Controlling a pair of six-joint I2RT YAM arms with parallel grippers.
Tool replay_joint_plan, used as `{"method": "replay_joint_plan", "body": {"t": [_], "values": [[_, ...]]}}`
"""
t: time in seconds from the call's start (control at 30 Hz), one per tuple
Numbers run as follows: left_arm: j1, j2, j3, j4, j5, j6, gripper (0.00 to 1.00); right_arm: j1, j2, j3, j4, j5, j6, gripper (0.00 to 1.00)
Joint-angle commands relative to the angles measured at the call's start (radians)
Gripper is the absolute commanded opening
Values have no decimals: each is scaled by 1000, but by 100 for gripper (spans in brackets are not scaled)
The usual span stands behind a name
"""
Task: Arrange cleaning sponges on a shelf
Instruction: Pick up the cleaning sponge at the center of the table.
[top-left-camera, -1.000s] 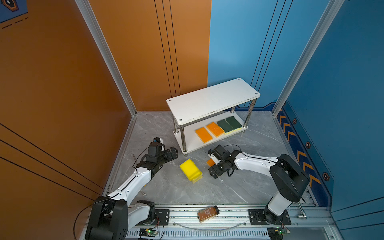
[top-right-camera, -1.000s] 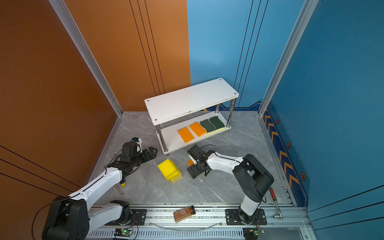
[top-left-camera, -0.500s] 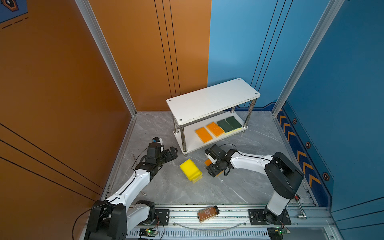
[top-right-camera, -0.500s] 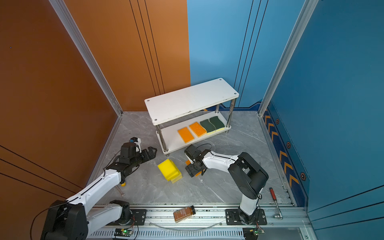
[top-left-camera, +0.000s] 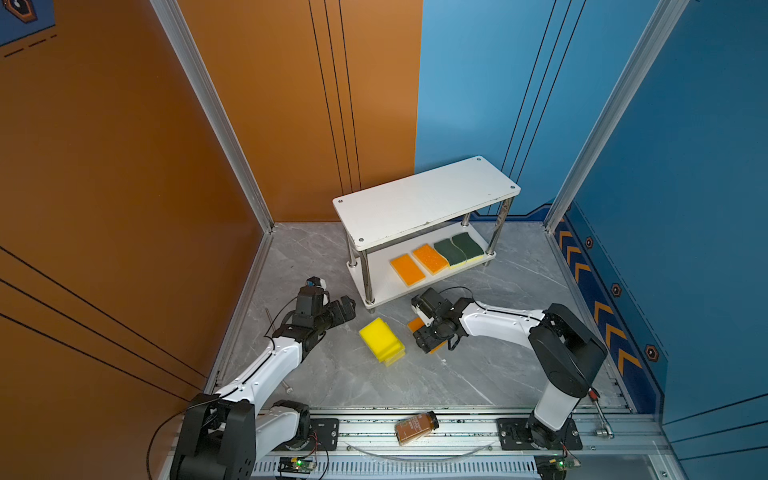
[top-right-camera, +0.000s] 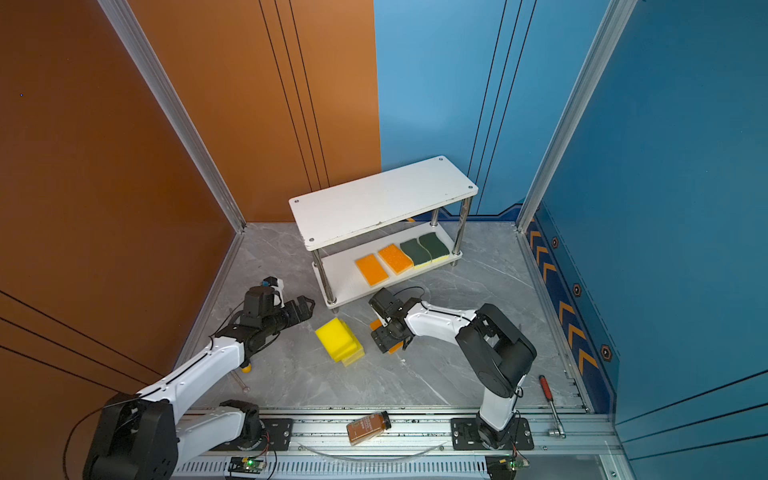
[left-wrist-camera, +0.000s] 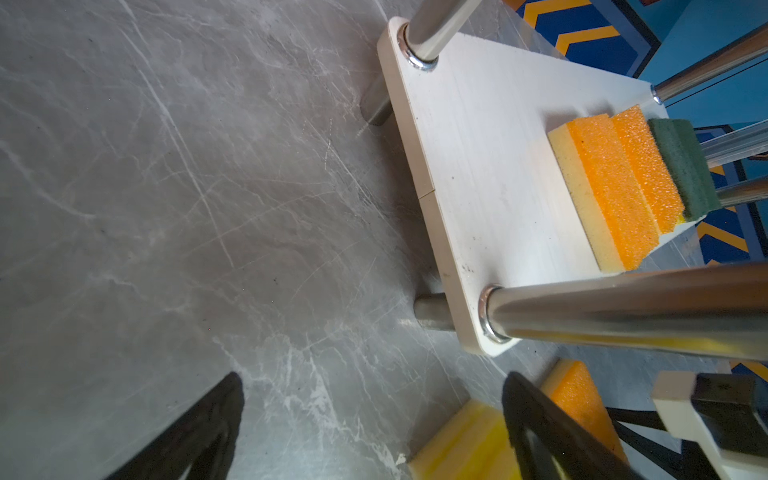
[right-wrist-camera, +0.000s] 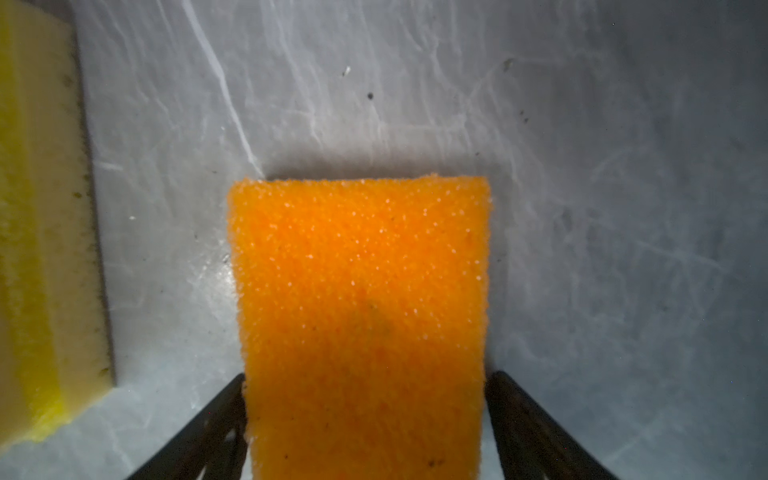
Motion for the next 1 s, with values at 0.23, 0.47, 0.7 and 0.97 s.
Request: {"method": "replay_joint_plan", "body": {"t": [0.23, 0.47, 0.7, 0.97], "values": [[-8, 18, -27, 0, -20, 19, 98, 13, -1, -61, -104, 26, 33, 88], [-8, 17, -22, -25, -48, 35, 98, 20, -14, -80, -105, 14, 70, 88], [4, -8, -16, -55, -58, 57, 98, 29, 3, -77, -116, 35, 70, 82], [31, -14, -21, -65, -54, 71, 98, 28, 0, -57, -130, 50, 64, 70]]}}
